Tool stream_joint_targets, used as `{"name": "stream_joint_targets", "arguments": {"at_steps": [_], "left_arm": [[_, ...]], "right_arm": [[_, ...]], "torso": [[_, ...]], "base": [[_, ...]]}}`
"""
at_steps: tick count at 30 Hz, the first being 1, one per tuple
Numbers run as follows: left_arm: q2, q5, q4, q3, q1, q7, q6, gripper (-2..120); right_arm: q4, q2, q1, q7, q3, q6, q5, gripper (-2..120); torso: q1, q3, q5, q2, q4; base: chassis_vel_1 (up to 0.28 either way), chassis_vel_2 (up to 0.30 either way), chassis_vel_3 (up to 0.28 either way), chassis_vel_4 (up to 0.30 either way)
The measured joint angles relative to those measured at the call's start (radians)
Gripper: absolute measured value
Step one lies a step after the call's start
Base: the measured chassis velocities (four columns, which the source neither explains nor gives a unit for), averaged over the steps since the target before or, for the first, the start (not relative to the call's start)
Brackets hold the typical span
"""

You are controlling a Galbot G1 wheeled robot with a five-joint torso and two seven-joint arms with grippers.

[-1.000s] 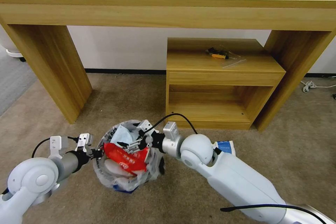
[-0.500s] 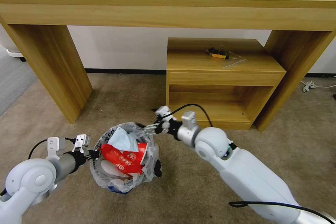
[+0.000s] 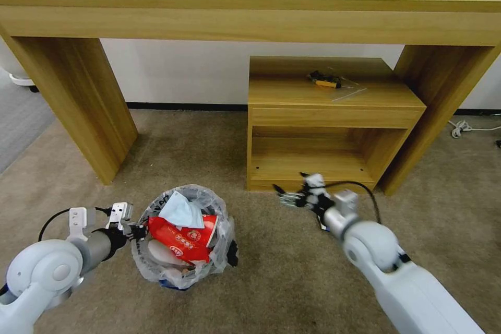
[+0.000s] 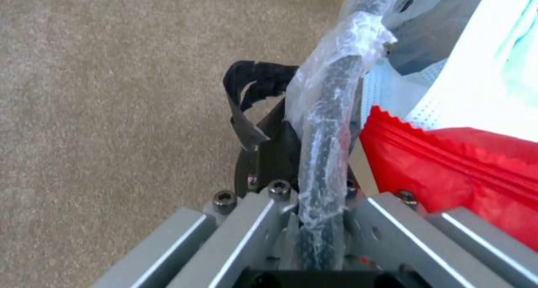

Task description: Pick up the trash bin and place the garbage on the floor into it.

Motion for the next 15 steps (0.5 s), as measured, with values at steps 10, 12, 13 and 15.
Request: {"name": "stream_joint_targets", "arguments": {"at_steps": [10,12,13,15], "left_arm": [[-0.017,0.071,-0.008,-0.002,0.016,0.035,0.000,0],[-0.019,0.076,-0.010,-0.002,0.017,0.037,0.000,0],[-0.020,0.078,-0.012,-0.001,0.017,0.038,0.000,0],[-0.021,0.080,-0.014,0.000,0.018,0.039,0.000,0]], "right_arm": [[0.027,0.073,-0.219,-0.044,0.211,0.116,-0.062,100],[0.025,0.080,-0.224,-0.049,0.222,0.128,-0.057,100],[0.024,0.083,-0.225,-0.050,0.228,0.135,-0.052,100],[0.019,0.086,-0.225,-0.053,0.235,0.143,-0.043,100]], "torso": [[0.000,0.000,-0.0001,0.000,0.0001],[0.000,0.000,0.0000,0.000,0.0001],[0.000,0.000,-0.0001,0.000,0.0001],[0.000,0.000,0.0000,0.000,0.0002]], "base": [[0.000,0.000,0.000,0.000],[0.000,0.000,0.000,0.000],[0.000,0.000,0.000,0.000],[0.000,0.000,0.000,0.000]]}}
